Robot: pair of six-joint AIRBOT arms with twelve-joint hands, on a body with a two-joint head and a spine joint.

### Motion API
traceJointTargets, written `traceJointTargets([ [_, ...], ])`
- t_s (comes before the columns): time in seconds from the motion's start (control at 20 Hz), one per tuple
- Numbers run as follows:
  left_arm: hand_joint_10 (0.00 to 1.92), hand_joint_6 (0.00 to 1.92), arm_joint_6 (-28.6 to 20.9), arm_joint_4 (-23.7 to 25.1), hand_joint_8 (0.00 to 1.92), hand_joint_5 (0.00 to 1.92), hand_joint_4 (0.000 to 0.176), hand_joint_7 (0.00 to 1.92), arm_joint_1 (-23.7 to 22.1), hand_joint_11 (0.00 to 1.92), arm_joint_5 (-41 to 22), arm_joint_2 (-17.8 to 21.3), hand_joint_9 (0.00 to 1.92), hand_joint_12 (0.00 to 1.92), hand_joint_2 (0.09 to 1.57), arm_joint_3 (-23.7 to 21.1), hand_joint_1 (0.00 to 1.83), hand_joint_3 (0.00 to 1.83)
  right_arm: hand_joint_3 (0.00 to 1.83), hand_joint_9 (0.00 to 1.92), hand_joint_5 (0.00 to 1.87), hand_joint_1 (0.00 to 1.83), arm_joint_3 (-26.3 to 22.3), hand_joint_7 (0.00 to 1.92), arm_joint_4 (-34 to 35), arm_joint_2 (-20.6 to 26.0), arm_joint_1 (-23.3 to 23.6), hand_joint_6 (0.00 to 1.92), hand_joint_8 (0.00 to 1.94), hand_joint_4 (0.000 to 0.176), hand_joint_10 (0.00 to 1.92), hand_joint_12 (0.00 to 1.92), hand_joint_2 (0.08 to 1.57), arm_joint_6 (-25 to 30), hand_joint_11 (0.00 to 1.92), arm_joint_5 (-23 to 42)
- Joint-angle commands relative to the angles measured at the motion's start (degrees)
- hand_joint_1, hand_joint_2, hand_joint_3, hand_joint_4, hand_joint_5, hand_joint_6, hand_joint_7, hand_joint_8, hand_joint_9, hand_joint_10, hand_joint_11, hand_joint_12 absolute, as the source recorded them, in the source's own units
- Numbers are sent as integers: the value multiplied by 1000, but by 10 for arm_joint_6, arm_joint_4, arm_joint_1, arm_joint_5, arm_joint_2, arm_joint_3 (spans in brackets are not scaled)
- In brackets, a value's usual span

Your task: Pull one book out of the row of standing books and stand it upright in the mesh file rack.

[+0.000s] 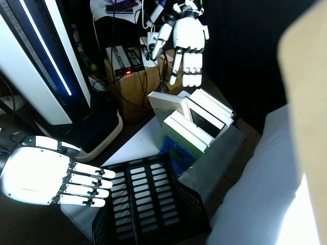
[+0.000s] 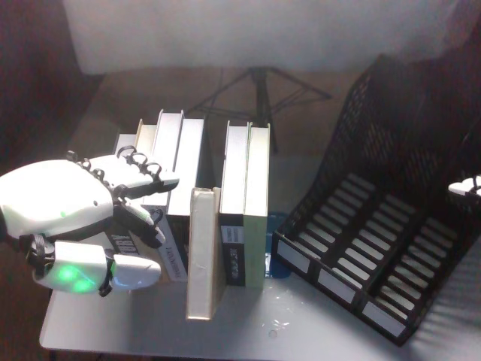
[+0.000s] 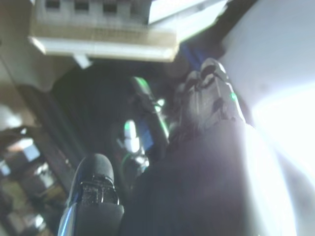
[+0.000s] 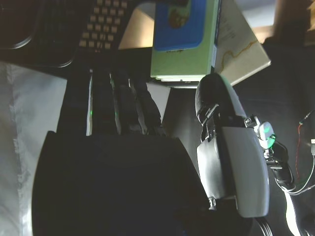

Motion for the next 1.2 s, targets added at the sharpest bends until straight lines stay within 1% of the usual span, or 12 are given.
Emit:
traceJointTargets([
  [0.0, 0, 161, 2, -17, 19, 836, 0, 86, -2, 0, -55, 1, 0, 0, 1272, 3, 0, 0, 2, 0, 0, 338, 0, 0, 9, 4, -1, 0, 0, 0, 0, 0, 1334, 1, 0, 57],
  [0.15, 0, 138, 4, -30, 5, 794, 26, 61, 3, 0, -44, -9, 0, 0, 1271, 11, 0, 0, 2, 0, 0, 328, 0, 0, 9, 3, -2, 0, 0, 0, 0, 0, 1337, 1, 0, 58],
  [0.25, 0, 123, 23, -76, 10, 765, 29, 73, 26, 0, -58, -10, 0, 0, 1271, 11, 0, 0, 0, 0, 0, 366, 0, 0, -5, 3, -2, 0, 0, 0, 0, 0, 1325, 2, 0, 58],
  [0.35, 0, 109, 45, -135, 19, 744, 5, 103, 61, 0, -95, -3, 0, 0, 1283, 3, 0, 2, 0, 0, 0, 385, -5, 0, -29, 4, -2, 0, 0, 0, 0, 0, 1295, 3, 0, 57],
  [0.45, 0, 74, 64, -198, 23, 680, 0, 129, 99, 0, -150, 5, 0, 0, 1278, -9, 0, 0, 0, 0, 0, 455, -10, 0, -55, 5, 12, 0, 0, 0, 0, 0, 1238, 4, 0, 54],
  [0.55, 0, 21, 70, -249, 17, 565, 0, 123, 139, 0, -210, 16, 0, 0, 1262, -19, 0, 0, 0, 0, 0, 451, -14, 0, -91, 6, 41, 0, 0, 0, 0, 0, 1223, 6, 0, 43],
  [0.75, 0, 0, 73, -317, 0, 149, 28, 5, 175, 0, -288, 28, 0, 0, 1325, -27, 0, 16, 0, 0, 0, 489, -16, 0, -182, -1, 106, 0, 0, 0, 0, 0, 1194, 29, 0, 4],
  [0.9, 0, 0, 73, -373, 0, 134, 30, 2, 197, 0, -332, 30, 0, 0, 1326, -20, 0, 15, 0, 0, 0, 481, -1, 0, -266, -25, 160, 0, 0, 0, 0, 0, 1195, 65, 0, -38],
  [0.95, 0, 0, 73, -395, 3, 26, 39, 8, 207, 0, -347, 28, 0, 0, 1333, -15, 0, 17, 0, 0, 0, 522, 7, 0, -307, -38, 186, 0, 0, 1, 0, 0, 1175, 79, 0, -58],
  [1.0, 0, 0, 73, -412, 3, 26, 39, 8, 212, 0, -357, 25, 0, 0, 1333, -7, 0, 17, 0, 0, 0, 522, 14, 0, -345, -50, 206, 0, 0, 1, 0, 0, 1175, 102, 0, -75],
  [1.1, 10, 0, 73, -443, 6, 0, 0, 41, 216, 0, -363, 18, 108, 994, 1347, 11, 177, 0, 0, 0, 0, 672, 33, 0, -449, -79, 245, 0, 0, 0, 0, 0, 1106, 167, 0, -110],
  [1.15, 14, 0, 73, -460, 5, 0, 0, 50, 217, 0, -367, 16, 121, 1096, 1338, 15, 162, 0, 0, 0, 0, 684, 41, 0, -504, -94, 265, 0, 0, 0, 0, 0, 1081, 194, 0, -127],
])
